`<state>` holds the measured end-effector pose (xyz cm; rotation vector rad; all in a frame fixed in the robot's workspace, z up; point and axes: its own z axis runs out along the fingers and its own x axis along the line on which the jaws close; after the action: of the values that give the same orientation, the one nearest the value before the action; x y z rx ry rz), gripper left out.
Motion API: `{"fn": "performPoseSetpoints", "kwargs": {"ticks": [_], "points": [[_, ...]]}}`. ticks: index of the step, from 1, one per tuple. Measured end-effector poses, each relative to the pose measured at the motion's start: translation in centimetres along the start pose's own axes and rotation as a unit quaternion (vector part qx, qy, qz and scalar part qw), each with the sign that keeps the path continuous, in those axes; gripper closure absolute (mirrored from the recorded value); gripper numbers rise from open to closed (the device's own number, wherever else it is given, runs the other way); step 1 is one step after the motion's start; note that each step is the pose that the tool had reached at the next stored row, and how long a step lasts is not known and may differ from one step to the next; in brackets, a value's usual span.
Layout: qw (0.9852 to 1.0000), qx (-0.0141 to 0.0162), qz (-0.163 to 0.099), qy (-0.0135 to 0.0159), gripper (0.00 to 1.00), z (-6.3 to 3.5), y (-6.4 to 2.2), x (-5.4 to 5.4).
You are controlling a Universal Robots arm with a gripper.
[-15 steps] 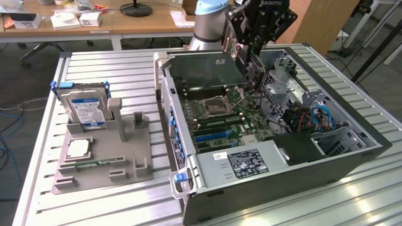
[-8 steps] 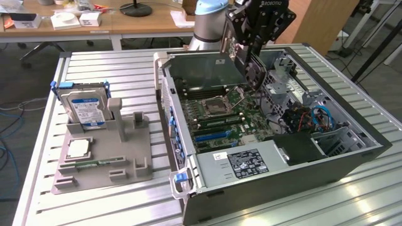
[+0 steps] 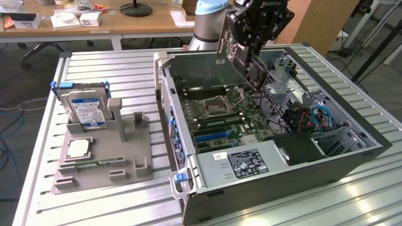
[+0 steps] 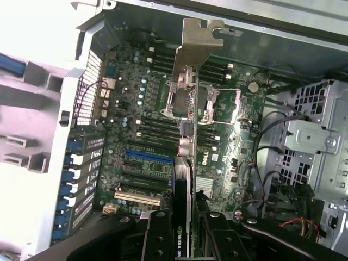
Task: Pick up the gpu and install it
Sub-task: 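Insert the gpu into the slot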
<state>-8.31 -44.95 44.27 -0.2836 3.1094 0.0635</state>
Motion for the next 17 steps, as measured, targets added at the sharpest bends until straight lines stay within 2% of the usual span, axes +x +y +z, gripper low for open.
{"fn": "performPoseSetpoints", "kwargs": {"ticks": [7,17], "points": [[0.9993,0.0001,-0.038,0.0017,0.73,0.05,0.0,0.0],[0.9966,0.0009,-0.083,0.0037,0.73,0.09,0.0,0.0]]}}
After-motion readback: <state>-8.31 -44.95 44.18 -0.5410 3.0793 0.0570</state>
